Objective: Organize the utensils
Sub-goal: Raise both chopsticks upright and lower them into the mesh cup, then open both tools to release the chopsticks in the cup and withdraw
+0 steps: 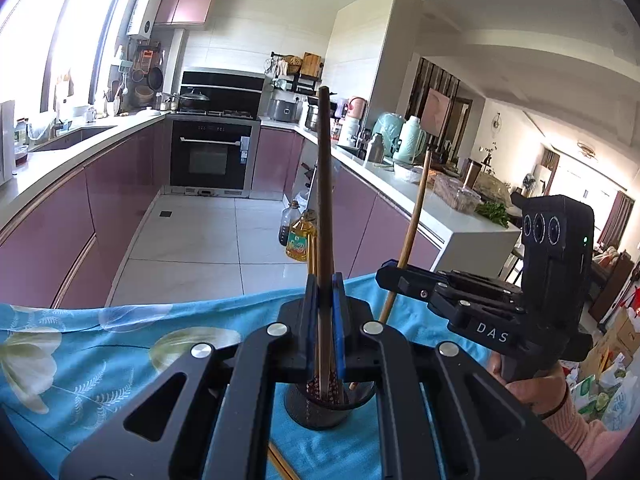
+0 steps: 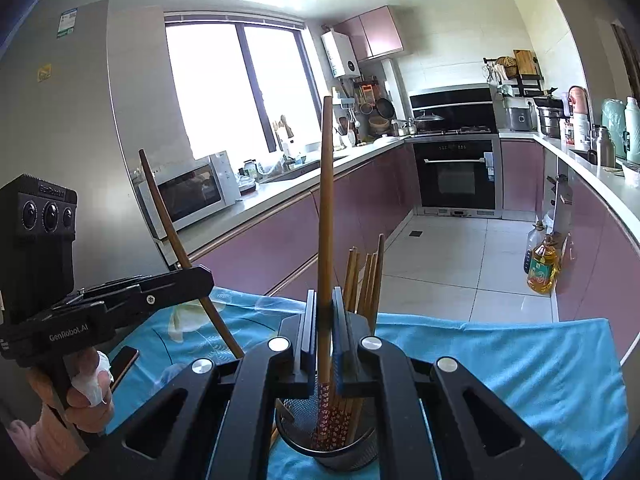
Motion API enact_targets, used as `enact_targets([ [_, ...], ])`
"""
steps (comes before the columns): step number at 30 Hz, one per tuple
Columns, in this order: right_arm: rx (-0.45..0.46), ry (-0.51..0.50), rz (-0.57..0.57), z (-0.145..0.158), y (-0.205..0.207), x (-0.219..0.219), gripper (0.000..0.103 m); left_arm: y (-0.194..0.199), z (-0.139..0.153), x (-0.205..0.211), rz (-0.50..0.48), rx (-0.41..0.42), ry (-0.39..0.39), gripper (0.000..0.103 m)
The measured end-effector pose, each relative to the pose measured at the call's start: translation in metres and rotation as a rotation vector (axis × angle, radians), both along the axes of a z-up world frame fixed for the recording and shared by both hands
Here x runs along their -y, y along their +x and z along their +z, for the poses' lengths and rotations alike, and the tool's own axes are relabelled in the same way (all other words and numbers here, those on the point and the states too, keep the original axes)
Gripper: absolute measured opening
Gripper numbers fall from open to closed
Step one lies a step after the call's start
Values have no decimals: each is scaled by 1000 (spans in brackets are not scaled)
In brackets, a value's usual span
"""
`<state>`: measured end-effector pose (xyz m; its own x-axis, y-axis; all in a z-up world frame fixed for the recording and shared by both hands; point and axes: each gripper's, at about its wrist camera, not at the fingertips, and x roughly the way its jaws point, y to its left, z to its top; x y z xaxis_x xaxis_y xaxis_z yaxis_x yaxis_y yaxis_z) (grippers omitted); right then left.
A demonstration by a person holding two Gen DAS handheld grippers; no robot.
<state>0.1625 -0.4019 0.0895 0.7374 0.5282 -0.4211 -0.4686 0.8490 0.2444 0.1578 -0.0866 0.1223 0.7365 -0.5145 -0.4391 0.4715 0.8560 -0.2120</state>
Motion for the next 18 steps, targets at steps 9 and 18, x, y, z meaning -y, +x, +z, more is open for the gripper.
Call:
enact_targets([
  [9, -99, -65, 2, -27, 10, -7, 6, 16, -32, 16, -50, -92, 110, 8],
  [18, -193, -103, 2, -50, 20, -10, 6, 44, -59, 23, -75, -179, 178, 8],
])
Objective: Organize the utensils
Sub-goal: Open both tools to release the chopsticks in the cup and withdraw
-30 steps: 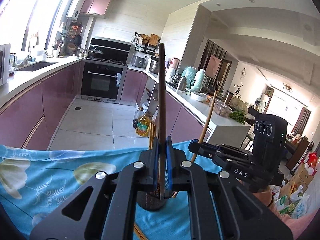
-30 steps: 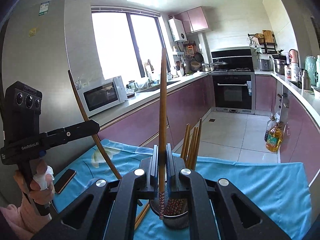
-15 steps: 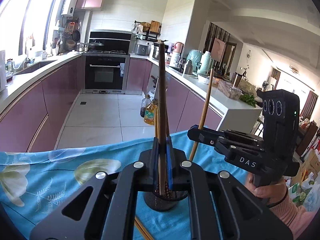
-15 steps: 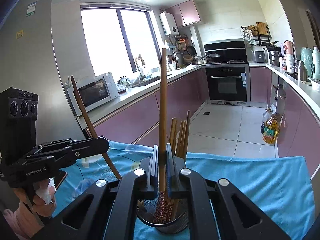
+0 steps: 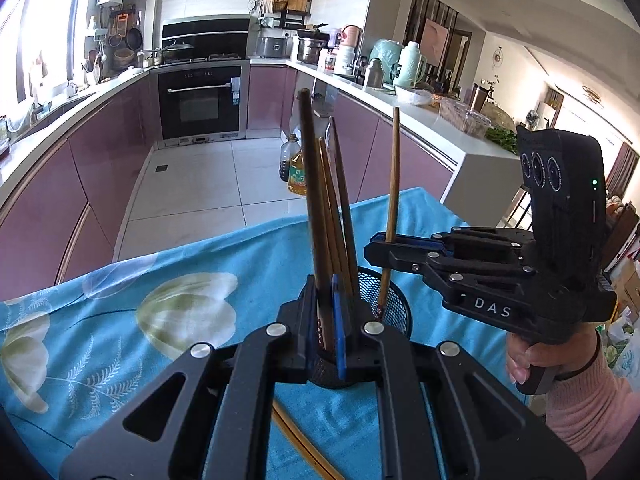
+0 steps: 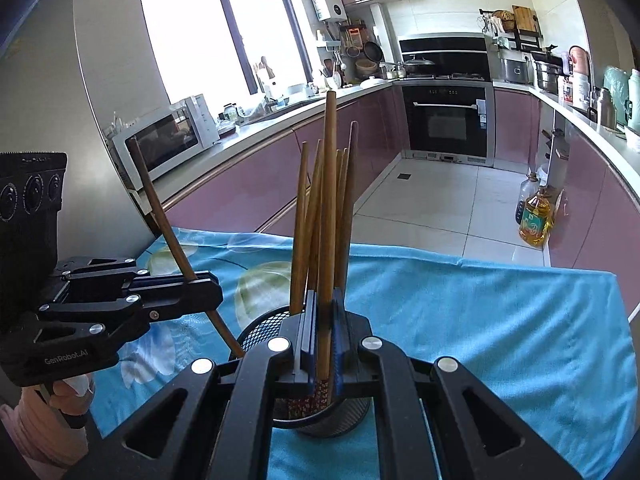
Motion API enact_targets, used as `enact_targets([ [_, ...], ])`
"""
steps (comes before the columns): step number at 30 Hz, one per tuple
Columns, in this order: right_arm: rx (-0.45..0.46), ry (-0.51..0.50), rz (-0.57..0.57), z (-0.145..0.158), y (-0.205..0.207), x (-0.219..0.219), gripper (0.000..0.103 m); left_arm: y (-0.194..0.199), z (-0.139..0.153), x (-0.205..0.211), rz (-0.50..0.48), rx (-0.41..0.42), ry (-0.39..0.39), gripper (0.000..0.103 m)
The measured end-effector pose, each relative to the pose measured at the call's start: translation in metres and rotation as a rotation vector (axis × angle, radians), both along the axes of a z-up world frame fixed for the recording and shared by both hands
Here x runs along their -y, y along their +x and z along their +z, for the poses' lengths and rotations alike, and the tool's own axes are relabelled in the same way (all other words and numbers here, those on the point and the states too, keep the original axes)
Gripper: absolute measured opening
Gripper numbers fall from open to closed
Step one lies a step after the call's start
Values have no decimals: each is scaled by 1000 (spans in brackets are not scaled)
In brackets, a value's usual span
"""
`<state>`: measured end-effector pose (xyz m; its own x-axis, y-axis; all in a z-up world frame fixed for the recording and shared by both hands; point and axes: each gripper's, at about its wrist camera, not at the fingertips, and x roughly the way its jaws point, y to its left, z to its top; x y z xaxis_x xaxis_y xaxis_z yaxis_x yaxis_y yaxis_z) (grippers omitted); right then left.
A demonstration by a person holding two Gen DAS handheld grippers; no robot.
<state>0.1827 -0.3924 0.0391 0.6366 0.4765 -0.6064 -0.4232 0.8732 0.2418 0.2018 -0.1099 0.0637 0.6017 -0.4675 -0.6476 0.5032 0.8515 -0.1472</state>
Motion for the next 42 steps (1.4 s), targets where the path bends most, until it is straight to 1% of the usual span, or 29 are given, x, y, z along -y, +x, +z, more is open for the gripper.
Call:
enact_targets([
  [8, -23, 11, -26, -6, 7, 4, 8, 20, -17, 6, 19, -22, 15, 9],
  [14, -23, 23, -28, -7, 5, 6, 8, 22, -24, 12, 23, -33, 18, 9],
  [19, -13, 32, -20, -6, -2, 7, 9, 21, -30, 9, 36, -41, 3, 9],
  [21, -7, 41, -18, -5, -4, 9, 12, 18, -32, 6, 51, -40, -6, 9],
  [23, 5, 49, -13, -2, -10, 9, 19, 13, -33, 1, 70, -31, -18, 14],
  [26, 32, 67, 4, 4, -22, 11, 20, -2, -31, -11, 104, 12, -21, 23],
  [27, 43, 75, 14, 7, -27, 11, 21, -9, -31, -16, 115, 32, -25, 29],
  [29, 66, 82, 44, 11, -41, 9, 24, -22, -30, -26, 140, 65, -26, 35],
  [31, 91, 82, 84, 14, -57, 3, 29, -35, -30, -35, 166, 93, -22, 52],
  [32, 95, 83, 102, 14, -63, 0, 33, -42, -32, -41, 189, 111, -16, 56],
  [33, 94, 82, 122, 13, -68, -4, 34, -48, -33, -46, 200, 119, -14, 60],
  [35, 81, 73, 155, 6, -78, -15, 37, -58, -39, -54, 217, 113, -5, 62],
  [37, 47, 52, 190, -8, -85, -26, 37, -68, -50, -61, 243, 102, 15, 71],
  [42, -68, -6, 217, -48, -89, -51, 38, -87, -75, -77, 290, 64, 49, 75],
])
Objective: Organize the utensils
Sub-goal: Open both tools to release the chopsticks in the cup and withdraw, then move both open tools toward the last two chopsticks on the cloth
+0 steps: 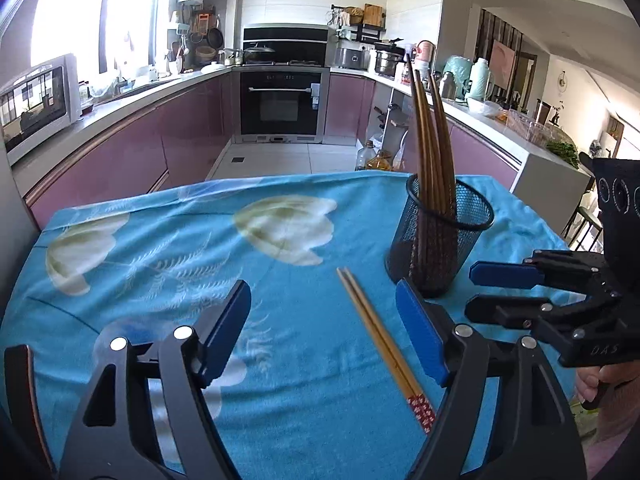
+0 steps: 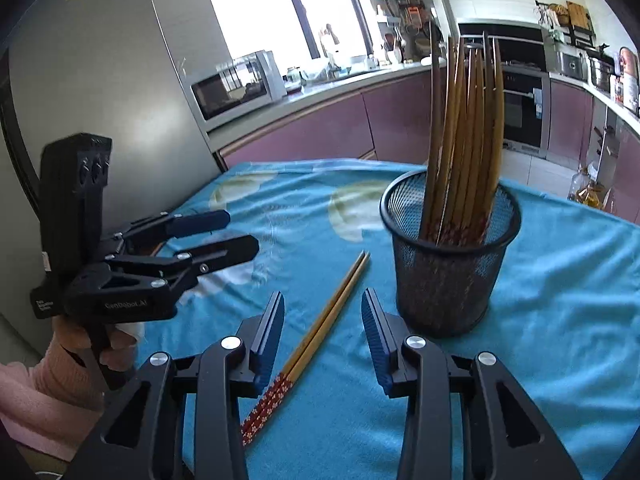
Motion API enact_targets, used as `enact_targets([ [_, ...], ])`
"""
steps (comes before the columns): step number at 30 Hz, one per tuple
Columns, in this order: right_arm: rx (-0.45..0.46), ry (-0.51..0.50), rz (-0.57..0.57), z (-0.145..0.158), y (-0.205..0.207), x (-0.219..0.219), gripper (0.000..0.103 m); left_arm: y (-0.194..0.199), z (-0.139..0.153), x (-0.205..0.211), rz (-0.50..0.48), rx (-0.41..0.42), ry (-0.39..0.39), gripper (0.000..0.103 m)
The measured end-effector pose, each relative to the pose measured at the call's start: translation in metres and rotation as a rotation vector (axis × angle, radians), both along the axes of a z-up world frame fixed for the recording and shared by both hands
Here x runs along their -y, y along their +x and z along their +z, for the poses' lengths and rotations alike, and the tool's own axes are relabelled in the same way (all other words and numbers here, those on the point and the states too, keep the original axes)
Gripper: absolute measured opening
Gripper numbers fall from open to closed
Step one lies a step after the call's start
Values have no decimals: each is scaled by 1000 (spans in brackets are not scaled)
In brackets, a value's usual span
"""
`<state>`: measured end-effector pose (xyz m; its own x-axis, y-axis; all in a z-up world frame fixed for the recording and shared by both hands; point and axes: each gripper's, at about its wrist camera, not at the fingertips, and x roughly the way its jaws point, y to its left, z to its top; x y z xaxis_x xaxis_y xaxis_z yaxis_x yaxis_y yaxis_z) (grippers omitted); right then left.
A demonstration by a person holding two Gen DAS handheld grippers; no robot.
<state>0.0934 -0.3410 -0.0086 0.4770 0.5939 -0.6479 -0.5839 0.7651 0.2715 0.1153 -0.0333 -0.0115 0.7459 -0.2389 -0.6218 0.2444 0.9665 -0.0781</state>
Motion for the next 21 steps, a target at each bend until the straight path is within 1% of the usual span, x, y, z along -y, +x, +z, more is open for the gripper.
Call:
enact_targets([
  [4, -58, -71, -8, -28, 0, -17, 38, -10, -19, -12, 20, -40, -3, 75],
  [8, -74, -110, -17, -40, -1, -25, 38, -16, -29, -17, 33, -61, -5, 75],
  [13, -65, -158, -27, -48, -6, -32, 38, -21, -36, -17, 31, -75, 0, 75],
  [21, -65, -176, -40, -49, -5, -34, 38, -20, -40, -10, 17, -94, 5, 75],
])
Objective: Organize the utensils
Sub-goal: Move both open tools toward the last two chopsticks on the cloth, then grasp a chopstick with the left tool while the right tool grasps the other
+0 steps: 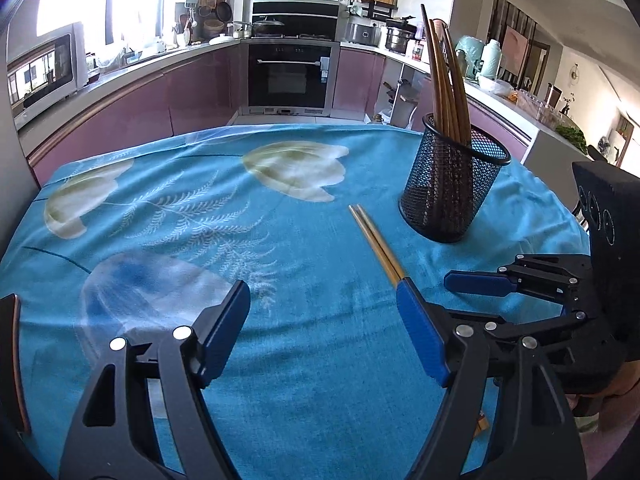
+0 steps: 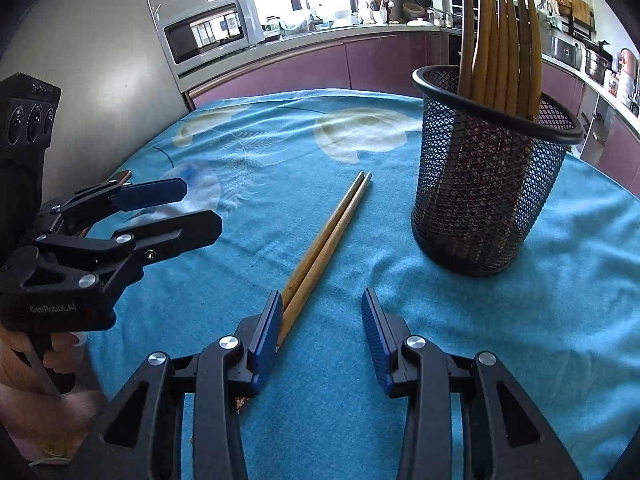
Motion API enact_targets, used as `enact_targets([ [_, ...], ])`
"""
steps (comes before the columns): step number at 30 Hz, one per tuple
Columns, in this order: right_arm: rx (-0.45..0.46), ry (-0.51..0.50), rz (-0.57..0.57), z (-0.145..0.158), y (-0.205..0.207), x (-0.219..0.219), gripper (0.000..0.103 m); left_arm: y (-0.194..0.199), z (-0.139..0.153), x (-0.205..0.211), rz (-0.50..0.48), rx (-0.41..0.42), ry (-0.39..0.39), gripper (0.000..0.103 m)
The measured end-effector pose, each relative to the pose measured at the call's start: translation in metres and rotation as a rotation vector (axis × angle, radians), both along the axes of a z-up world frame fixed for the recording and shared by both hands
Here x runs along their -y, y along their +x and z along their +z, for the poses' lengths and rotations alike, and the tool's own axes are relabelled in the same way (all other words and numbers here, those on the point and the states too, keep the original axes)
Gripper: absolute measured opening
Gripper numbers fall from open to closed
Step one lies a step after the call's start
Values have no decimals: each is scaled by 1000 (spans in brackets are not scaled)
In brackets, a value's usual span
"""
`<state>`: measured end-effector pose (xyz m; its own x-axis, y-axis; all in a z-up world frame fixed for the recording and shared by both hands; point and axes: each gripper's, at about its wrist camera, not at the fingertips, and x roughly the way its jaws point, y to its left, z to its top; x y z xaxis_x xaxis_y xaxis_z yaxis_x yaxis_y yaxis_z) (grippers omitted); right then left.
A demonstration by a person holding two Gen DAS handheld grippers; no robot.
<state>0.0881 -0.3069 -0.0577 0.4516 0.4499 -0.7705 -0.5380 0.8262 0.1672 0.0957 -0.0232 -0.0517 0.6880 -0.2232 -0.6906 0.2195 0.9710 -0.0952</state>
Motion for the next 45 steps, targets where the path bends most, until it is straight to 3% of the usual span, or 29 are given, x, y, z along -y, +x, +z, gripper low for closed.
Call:
enact_targets([
  [24, -20, -28, -19, 0, 15, -3, 34, -1, -14, 19, -74, -38, 24, 71],
  [30, -22, -37, -16, -1, 23, -2, 20, -2, -19, 24, -98, -52, 45, 69],
  [35, -42, -24, -25, -1, 22, 13, 12, 0, -20, 31, -128, -69, 40, 62],
  [44, -45, -27, -47, -3, 30, 21, 11, 24, -33, 63, -169, -118, 104, 44],
  [45, -44, -25, -47, -3, 30, 20, 11, 25, -33, 64, -166, -120, 104, 38],
])
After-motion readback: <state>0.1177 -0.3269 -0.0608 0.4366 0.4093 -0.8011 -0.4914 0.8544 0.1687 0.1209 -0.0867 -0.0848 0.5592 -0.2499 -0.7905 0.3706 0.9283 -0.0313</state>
